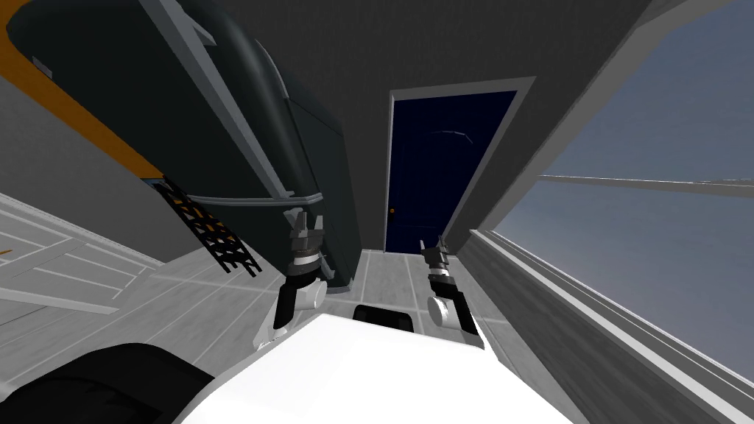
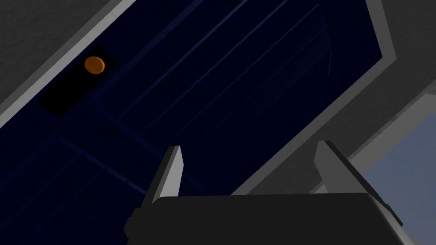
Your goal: Pull the door open
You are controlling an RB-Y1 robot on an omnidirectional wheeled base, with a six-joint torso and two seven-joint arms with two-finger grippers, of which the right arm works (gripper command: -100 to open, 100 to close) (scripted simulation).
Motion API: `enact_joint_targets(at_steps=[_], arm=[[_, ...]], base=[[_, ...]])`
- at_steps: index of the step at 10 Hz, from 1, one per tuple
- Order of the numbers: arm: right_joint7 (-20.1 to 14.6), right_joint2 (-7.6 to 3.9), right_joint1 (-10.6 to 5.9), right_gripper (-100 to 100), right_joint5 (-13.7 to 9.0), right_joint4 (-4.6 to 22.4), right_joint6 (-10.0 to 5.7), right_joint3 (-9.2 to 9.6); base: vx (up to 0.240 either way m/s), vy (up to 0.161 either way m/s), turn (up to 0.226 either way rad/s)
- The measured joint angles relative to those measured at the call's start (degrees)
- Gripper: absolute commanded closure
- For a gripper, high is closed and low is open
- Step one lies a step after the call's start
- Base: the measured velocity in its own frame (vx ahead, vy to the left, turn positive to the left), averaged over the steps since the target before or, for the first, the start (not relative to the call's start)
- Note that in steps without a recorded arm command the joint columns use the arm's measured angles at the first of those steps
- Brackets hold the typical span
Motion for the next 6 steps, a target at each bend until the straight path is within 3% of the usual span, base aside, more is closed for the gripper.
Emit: enact_joint_targets(at_steps=[6], arm=[[-6.3, -0.24, -2.67, -100, -6.1, 6.5, 0.03, 1.64]], base=[[0.12, -0.004, 0.02]])
